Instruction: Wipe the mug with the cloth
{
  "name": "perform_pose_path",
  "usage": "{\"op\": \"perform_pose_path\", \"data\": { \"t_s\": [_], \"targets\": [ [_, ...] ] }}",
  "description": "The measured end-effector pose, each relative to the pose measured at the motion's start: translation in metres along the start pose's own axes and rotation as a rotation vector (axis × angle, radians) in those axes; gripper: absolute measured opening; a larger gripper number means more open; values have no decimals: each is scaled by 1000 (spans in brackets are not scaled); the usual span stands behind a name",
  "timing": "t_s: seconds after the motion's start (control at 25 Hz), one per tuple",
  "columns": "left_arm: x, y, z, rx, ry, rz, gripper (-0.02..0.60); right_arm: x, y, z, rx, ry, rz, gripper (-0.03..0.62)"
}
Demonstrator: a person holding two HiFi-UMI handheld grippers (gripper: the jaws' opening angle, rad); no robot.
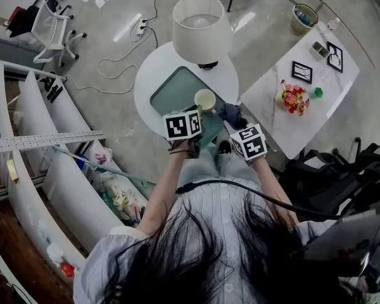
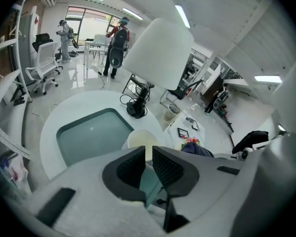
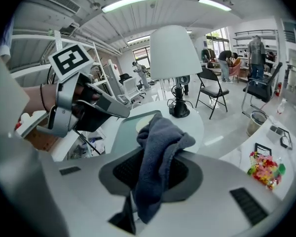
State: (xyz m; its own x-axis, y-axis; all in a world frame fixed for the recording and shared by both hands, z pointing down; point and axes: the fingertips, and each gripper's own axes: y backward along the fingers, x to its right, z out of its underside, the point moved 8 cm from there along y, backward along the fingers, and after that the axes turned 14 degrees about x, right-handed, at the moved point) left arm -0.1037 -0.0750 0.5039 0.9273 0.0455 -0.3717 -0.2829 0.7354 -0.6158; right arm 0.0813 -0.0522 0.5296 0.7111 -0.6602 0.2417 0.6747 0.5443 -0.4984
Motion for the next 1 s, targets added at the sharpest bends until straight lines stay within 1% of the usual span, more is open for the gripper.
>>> {"op": "perform_pose_path", "data": {
  "t_s": [0.12,0.2,0.28,0.52,0.76,1.0],
  "targets": [
    [5,16,9,38,33,71,55,-7,3,-3,8,15,-25,94],
    [6,27,14,56,36,88,55,-12,4,-3,9,26,-41,94],
    [6,38,19,67,32,92,55,-17,4,-2,9,21,-55,94],
    [0,69,35,78,39,80,55,-33,2,8,2,-54,-76,94],
    [-9,93,46,90,15,68,49,-46,0,11,0,-66,-77,94],
    [-13,106,43,106,-10,109,49,-61,1,6,24,-71,-57,94]
  ]
}}
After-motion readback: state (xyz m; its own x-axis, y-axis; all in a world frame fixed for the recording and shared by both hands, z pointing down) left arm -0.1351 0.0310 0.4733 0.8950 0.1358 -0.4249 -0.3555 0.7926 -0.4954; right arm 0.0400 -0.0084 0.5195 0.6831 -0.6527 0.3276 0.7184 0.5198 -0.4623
